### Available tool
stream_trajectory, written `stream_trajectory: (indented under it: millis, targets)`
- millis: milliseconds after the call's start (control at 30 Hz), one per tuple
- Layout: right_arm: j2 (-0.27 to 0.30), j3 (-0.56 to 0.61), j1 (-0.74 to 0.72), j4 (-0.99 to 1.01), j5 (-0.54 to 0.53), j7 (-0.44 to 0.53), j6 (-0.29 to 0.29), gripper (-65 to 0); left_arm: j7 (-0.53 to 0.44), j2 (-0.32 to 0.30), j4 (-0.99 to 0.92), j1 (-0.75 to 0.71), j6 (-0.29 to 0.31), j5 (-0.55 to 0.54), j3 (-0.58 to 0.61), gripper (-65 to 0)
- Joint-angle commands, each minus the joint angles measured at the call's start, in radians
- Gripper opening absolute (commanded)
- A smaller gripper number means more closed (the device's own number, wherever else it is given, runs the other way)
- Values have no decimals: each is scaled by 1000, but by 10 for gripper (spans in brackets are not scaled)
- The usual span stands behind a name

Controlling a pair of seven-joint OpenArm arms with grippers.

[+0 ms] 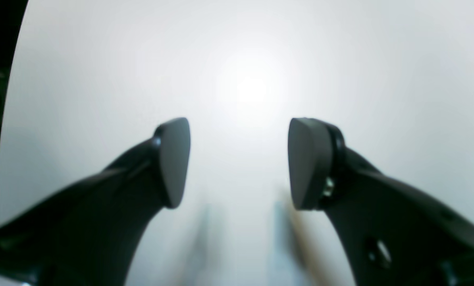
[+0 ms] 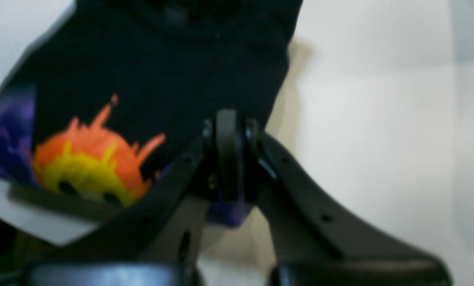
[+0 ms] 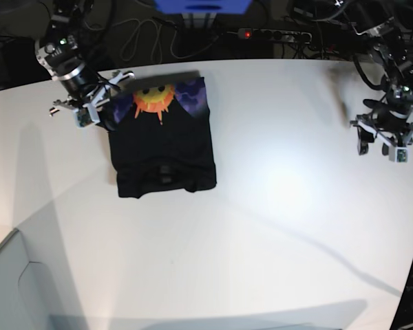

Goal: Fold the T-shirt properly

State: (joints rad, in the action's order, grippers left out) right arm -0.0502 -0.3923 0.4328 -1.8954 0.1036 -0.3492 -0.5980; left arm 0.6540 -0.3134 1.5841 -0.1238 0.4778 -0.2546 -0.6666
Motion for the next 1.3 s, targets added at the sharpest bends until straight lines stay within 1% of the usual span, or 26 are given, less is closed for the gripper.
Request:
stream_trajectory:
  millis: [0, 233, 333, 500, 567, 733, 833, 933, 1100, 1200, 1267]
  targets:
    - [0, -3, -2, 0, -20, 29, 2, -650, -23, -14, 20, -6, -1, -15, -9, -278]
    - [2, -4, -4, 129, -18, 32, 2, -650, -23, -10, 23, -72, -1, -15, -38, -278]
    - [19, -4, -1, 144, -21, 32, 2, -650, -23, -8, 23, -89, -1, -15, -46, -278]
    - [20, -4, 4, 138, -23, 32, 2, -650, -23, -3, 23, -93, -1, -15, -58, -278]
    - [20, -7, 10, 106, -23, 55, 2, -650, -23, 7, 25, -93, -1, -15, -58, -278]
    - [13, -32, 51, -6, -25, 158, 2, -650, -23, 13, 20, -99, -1, -15, -58, -278]
    - [14, -44, 59, -8, -25, 163, 5, -650, -23, 13, 25, -124, -1, -15, -58, -278]
    - [8, -79, 50, 66, -23, 163, 5, -650, -23, 13, 22, -145, -1, -15, -58, -279]
    - [14, -83, 25, 193, -23, 172, 5, -650, -24, 13, 20, -184, -1, -16, -58, -279]
    - [14, -83, 28, 208, -23, 174, 5, -650, -24, 20, 20, -199, -1, -21, -58, -279]
    - [14, -79, 33, 207, -23, 174, 2, -650, -24, 30, 23, -210, -1, -47, -69, -279]
